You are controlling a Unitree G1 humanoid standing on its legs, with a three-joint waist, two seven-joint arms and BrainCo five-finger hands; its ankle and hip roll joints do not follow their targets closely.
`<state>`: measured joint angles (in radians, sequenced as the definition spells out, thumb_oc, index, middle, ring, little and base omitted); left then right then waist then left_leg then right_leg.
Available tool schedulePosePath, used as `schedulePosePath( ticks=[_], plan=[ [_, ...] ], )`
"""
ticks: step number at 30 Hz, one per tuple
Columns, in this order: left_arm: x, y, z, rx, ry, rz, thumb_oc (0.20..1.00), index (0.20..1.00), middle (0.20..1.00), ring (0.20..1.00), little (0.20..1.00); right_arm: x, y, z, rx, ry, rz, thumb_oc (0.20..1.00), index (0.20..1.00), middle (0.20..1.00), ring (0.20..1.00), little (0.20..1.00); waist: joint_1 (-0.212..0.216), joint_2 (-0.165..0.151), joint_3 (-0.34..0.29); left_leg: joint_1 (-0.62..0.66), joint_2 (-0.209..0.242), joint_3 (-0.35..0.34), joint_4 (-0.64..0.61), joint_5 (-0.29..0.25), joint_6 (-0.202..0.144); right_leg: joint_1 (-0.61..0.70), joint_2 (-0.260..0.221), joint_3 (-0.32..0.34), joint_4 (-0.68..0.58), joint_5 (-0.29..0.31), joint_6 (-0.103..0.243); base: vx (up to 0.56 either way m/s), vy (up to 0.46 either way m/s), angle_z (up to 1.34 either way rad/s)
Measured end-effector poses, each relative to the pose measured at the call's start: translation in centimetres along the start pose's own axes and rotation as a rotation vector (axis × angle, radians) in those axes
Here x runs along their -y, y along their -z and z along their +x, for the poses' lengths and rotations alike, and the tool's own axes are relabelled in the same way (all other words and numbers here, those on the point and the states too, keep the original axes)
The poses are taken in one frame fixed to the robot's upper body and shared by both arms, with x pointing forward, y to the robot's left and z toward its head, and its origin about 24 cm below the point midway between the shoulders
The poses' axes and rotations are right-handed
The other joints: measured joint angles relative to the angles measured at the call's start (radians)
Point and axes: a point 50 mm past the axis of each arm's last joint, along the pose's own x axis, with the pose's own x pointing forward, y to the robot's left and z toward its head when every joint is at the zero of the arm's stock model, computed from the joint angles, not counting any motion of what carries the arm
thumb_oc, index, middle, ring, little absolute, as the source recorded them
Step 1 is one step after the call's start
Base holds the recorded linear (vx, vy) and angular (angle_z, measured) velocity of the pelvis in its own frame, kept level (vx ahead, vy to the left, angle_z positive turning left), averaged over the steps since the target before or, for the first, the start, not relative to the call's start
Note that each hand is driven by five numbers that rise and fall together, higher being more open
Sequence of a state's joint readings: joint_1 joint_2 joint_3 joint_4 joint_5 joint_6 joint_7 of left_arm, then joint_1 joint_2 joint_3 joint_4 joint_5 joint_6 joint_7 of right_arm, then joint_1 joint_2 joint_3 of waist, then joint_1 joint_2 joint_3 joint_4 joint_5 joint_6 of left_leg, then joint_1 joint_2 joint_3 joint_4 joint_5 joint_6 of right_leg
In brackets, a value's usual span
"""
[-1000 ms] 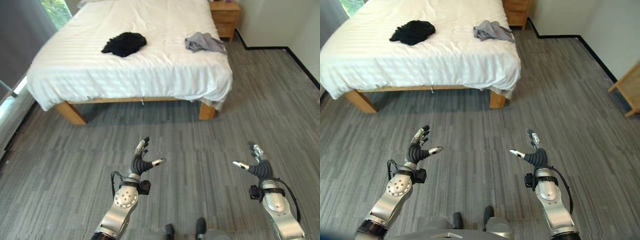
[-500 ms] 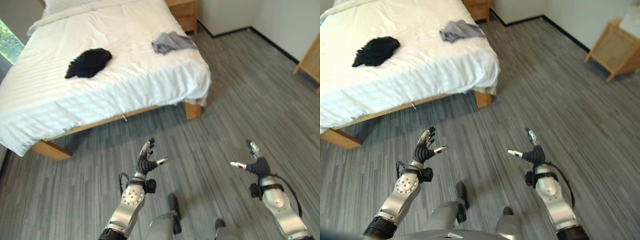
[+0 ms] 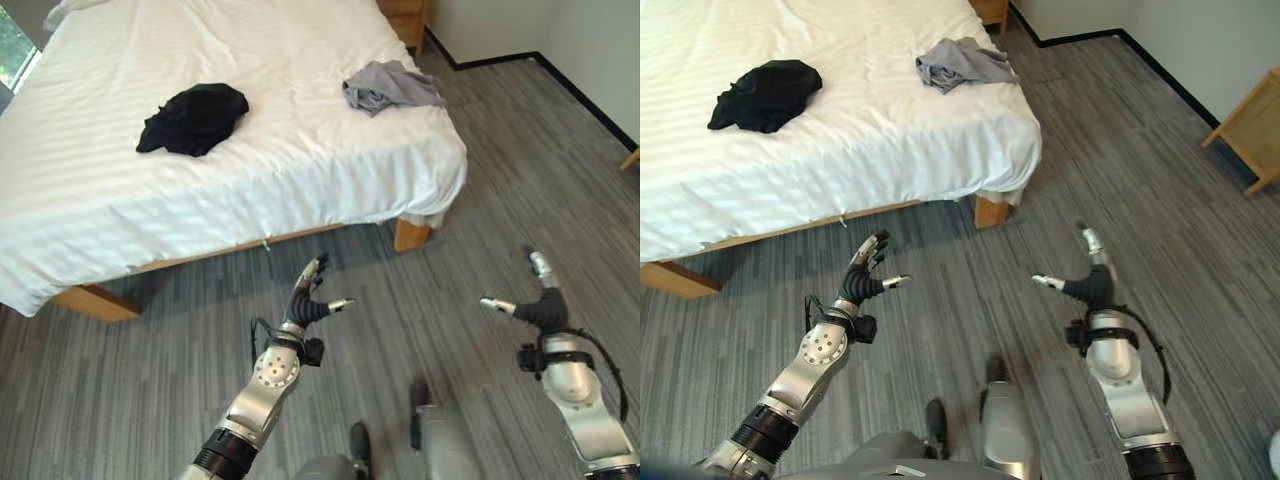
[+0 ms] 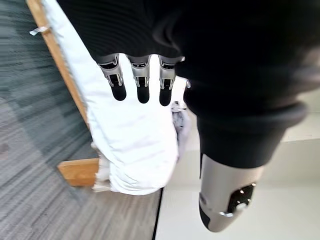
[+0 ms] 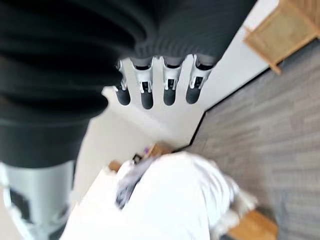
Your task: Pick up bed clothes into laundry basket.
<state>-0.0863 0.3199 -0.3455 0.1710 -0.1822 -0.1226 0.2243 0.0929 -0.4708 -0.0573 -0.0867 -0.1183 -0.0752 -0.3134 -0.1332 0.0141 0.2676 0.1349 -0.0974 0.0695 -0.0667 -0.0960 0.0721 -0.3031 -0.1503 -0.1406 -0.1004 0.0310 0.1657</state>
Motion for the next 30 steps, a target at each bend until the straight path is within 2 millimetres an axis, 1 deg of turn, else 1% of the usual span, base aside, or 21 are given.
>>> schedulePosePath(
  ticks=[2,4,5,6,7,9,10,11,12,13,14,15,16,17,18,20,21,25,28,29,30],
  plan=[
    [0.1,0.8,-0.7,-0.031,-0.012,-0.023,1.0,1.0,1.0,1.0,1.0,0.8,0.5,-0.2,-0.024,0.035,-0.013,1.0,1.0,1.0,1.0,1.0,-0.008,0.007,-0.009,0.046,0.015,-0.035,0.002,-0.058,-0.014,-0.007,-0.042,-0.09,-0.005,0.04,-0.003,0.55,-0.26,0.43],
    [0.1,1.2,-1.2,-0.049,-0.01,-0.032,1.0,1.0,1.0,1.0,1.0,1.3,1.2,-0.4,-0.05,0.045,-0.034,1.0,1.0,1.0,1.0,1.0,-0.016,0.011,-0.016,0.128,0.049,-0.068,-0.015,-0.083,-0.05,0.061,-0.038,-0.088,0.0,0.083,-0.009,0.5,-0.247,0.66],
    [0.6,1.4,-1.2,-0.056,-0.008,-0.053,1.0,1.0,1.0,1.0,1.0,1.7,1.5,-0.2,-0.064,0.058,-0.05,1.0,1.0,1.0,1.0,1.0,-0.038,0.046,-0.019,0.157,0.112,-0.095,0.011,-0.09,-0.089,0.116,0.014,-0.058,0.019,0.163,-0.038,0.43,-0.196,1.12],
    [1.1,1.1,-1.1,-0.047,0.004,-0.064,1.0,1.0,1.0,1.0,1.0,2.1,1.8,-0.3,-0.079,0.067,-0.068,1.0,1.0,1.0,1.0,1.0,-0.053,0.041,-0.022,0.153,0.12,-0.098,0.061,-0.075,-0.116,0.147,0.016,-0.045,0.027,0.198,-0.079,0.35,-0.187,1.19],
    [1.6,0.9,-1.0,-0.036,0.01,-0.082,1.0,1.0,1.0,1.0,1.0,2.7,1.8,-0.2,-0.072,0.078,-0.098,1.0,1.0,1.0,1.0,1.0,-0.053,0.05,-0.022,0.15,0.127,-0.076,0.099,-0.058,-0.136,0.166,0.023,-0.059,0.044,0.19,-0.131,0.29,-0.181,0.65],
    [1.2,0.8,-1.3,-0.025,-0.015,-0.101,1.0,1.0,1.0,1.0,1.0,3.1,1.0,1.2,-0.023,0.079,-0.136,1.0,1.0,1.0,1.0,1.0,-0.03,0.067,-0.025,0.123,0.147,-0.013,0.218,0.0,-0.183,0.194,0.043,-0.065,0.067,0.141,-0.153,0.29,-0.22,0.02],
    [0.4,1.2,-1.5,-0.038,-0.051,-0.114,1.0,1.0,1.0,1.0,1.0,4.1,0.0,2.4,0.022,0.098,-0.168,1.0,1.0,1.0,1.0,1.0,-0.01,0.053,-0.017,0.012,0.16,-0.012,0.502,0.049,-0.273,0.249,0.037,-0.073,0.061,0.108,-0.168,0.3,-0.266,-0.16],
    [0.0,1.4,-1.7,-0.044,-0.07,-0.113,1.0,1.0,1.0,1.0,1.0,4.7,-0.7,3.0,0.054,0.119,-0.18,1.0,1.0,1.0,1.0,1.0,0.003,0.055,-0.016,-0.029,0.173,-0.011,0.599,0.042,-0.284,0.273,0.043,-0.07,0.062,0.098,-0.175,0.34,-0.28,-0.1],
    [-0.5,1.4,-1.9,-0.044,-0.081,-0.113,1.0,1.0,1.0,1.0,1.0,5.1,-1.3,3.6,0.082,0.14,-0.187,1.0,1.0,1.0,1.0,1.0,0.006,0.046,-0.016,-0.07,0.161,-0.019,0.676,0.063,-0.287,0.3,0.04,-0.066,0.065,0.053,-0.208,0.31,-0.229,-0.02],
    [-0.7,1.1,-1.8,-0.03,-0.095,-0.14,1.0,1.0,1.0,1.0,1.0,6.8,-2.1,4.3,0.114,0.17,-0.251,1.0,1.0,1.0,1.0,1.0,0.015,0.038,-0.008,-0.167,0.188,0.007,0.853,0.099,-0.296,0.335,0.039,-0.065,0.058,0.016,-0.217,0.28,-0.128,0.02],
    [-0.8,0.9,-1.7,-0.018,-0.097,-0.141,1.0,1.0,1.0,1.0,1.0,7.7,-2.7,4.8,0.135,0.188,-0.286,1.0,1.0,1.0,1.0,1.0,0.029,0.024,-0.003,-0.193,0.222,0.09,0.88,0.089,-0.288,0.352,0.036,-0.067,0.047,0.033,-0.205,0.26,-0.007,-0.12],
    [-1.0,1.2,-2.0,-0.029,-0.101,-0.133,1.0,1.0,1.0,1.0,1.0,8.4,-3.8,5.5,0.179,0.224,-0.309,1.0,1.0,1.0,1.0,1.0,0.037,-0.002,0.007,-0.215,0.246,0.156,0.818,0.083,-0.283,0.372,0.023,-0.068,0.048,0.027,-0.209,0.27,0.076,-0.12],
    [-1.3,1.6,-2.5,-0.048,-0.098,-0.122,1.0,1.0,1.0,1.0,1.0,9.2,-5.2,6.2,0.236,0.252,-0.352,1.0,1.0,1.0,1.0,1.0,0.035,-0.015,0.005,-0.253,0.296,0.232,0.645,0.086,-0.27,0.397,0.032,-0.075,0.025,0.007,-0.191,0.21,0.073,-0.02],
    [-1.3,1.9,-2.7,-0.061,-0.1,-0.124,1.0,1.0,1.0,1.0,1.0,9.7,-5.9,6.5,0.263,0.257,-0.384,1.0,1.0,1.0,1.0,1.0,0.035,-0.014,0.004,-0.255,0.323,0.257,0.509,0.093,-0.26,0.407,0.047,-0.078,0.006,0.007,-0.191,0.29,0.2,-0.01],
    [-1.4,2.0,-2.8,-0.068,-0.102,-0.122,1.0,1.0,1.0,1.0,1.0,9.9,-6.4,6.9,0.282,0.26,-0.4,1.0,1.0,1.0,1.0,1.0,0.036,-0.008,0.008,-0.254,0.337,0.259,0.392,0.11,-0.249,0.41,0.065,-0.083,0.004,0.014,-0.199,0.3,0.229,-0.32],
    [-1.2,3.7,-4.4,-0.14,-0.106,-0.125,1.0,1.0,1.0,1.0,1.0,9.3,-6.9,7.4,0.312,0.235,-0.458,1.0,1.0,1.0,1.0,1.0,0.061,0.005,-0.006,-0.232,0.351,0.203,0.102,0.126,-0.243,0.431,0.099,-0.068,0.001,-0.032,-0.135,0.32,0.216,-0.42],
    [-1.2,4.0,-4.5,-0.154,-0.102,-0.125,1.0,1.0,1.0,1.0,1.0,9.5,-7.1,7.6,0.322,0.215,-0.503,1.0,1.0,1.0,1.0,1.0,0.059,0.028,-0.011,-0.218,0.357,0.166,0.012,0.145,-0.238,0.436,0.116,-0.07,0.001,-0.024,-0.156,0.22,0.076,-0.21],
    [-0.2,5.3,-5.3,-0.223,-0.11,-0.21,1.0,1.0,1.0,1.0,1.0,10.7,-5.7,8.5,0.251,0.174,-0.647,1.0,1.0,1.0,1.0,1.0,0.091,0.052,-0.015,-0.208,0.351,0.144,-0.029,0.179,-0.23,0.494,0.111,-0.093,0.001,-0.047,-0.159,0.19,0.039,-0.01],
    [0.0,6.0,-6.2,-0.263,-0.105,-0.224,1.0,1.0,1.0,1.0,1.0,11.0,-4.7,9.6,0.188,0.162,-0.688,1.0,1.0,1.0,1.0,1.0,0.106,0.059,-0.02,-0.143,0.325,0.147,-0.033,0.18,-0.229,0.544,0.092,-0.092,0.001,-0.073,-0.126,0.21,0.036,0.07],
    [0.2,6.8,-7.4,-0.305,-0.1,-0.229,1.0,1.0,1.0,1.0,1.0,12.3,-3.3,10.5,0.088,0.183,-0.742,1.0,1.0,1.0,1.0,1.0,0.116,0.097,-0.051,-0.109,0.316,0.133,-0.03,0.252,-0.2,0.574,0.096,-0.097,0.001,-0.099,-0.081,0.18,0.032,0.19],
    [-0.2,7.0,-7.5,-0.314,-0.111,-0.219,1.0,1.0,1.0,1.0,1.0,12.2,-2.3,10.5,0.041,0.181,-0.737,1.0,1.0,1.0,1.0,1.0,0.135,0.081,-0.062,-0.099,0.285,0.138,-0.027,0.257,-0.179,0.58,0.064,-0.095,0.001,-0.097,-0.064,0.16,0.032,0.21]
  ],
)
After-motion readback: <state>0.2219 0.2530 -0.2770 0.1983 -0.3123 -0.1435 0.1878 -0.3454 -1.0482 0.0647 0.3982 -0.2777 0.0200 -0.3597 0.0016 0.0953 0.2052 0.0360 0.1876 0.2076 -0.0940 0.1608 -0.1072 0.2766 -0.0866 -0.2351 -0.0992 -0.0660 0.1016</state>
